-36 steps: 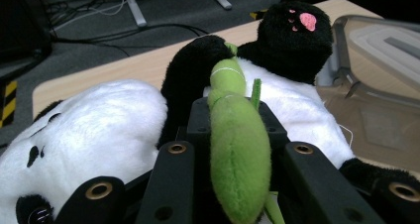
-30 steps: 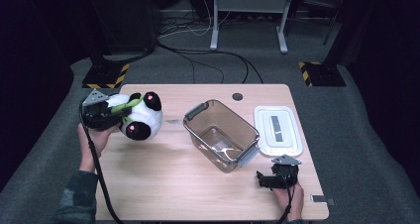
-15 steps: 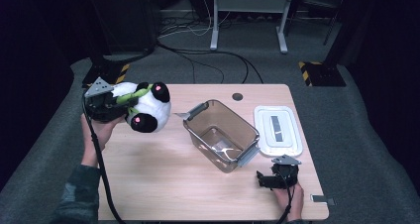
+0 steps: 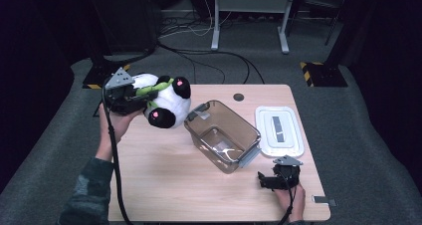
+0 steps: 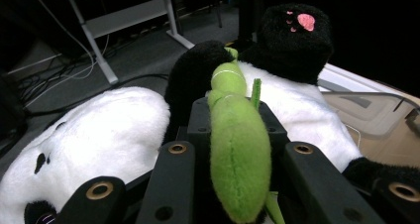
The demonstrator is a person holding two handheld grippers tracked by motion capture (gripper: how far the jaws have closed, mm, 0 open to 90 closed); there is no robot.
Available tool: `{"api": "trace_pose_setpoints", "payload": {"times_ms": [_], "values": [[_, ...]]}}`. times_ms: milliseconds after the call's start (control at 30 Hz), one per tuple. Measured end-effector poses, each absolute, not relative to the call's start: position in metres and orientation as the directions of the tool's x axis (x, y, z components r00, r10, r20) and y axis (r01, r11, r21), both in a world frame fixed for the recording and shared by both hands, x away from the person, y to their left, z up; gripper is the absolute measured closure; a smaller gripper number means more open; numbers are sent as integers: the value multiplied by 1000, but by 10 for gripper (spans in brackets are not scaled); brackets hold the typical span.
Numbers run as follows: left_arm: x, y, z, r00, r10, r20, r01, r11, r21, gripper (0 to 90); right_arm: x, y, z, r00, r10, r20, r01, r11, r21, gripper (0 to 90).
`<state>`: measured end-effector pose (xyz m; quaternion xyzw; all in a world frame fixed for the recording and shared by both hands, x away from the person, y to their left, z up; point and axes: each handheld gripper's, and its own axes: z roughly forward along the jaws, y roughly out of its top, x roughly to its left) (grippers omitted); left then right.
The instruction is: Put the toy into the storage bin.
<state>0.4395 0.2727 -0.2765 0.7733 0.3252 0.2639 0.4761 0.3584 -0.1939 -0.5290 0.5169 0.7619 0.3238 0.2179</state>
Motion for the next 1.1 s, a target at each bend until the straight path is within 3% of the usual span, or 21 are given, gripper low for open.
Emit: {"api": "trace_pose_setpoints", "payload": {"times_ms": [500, 1100], "values": [[449, 222, -267, 721, 684, 113, 213, -373, 903, 751, 358, -194, -529, -371, 929, 3, 644, 255, 721, 14], [463, 160, -285, 797, 594, 109, 196, -424, 884, 750, 358, -195, -529, -371, 928, 11, 645, 250, 722, 22]]}}
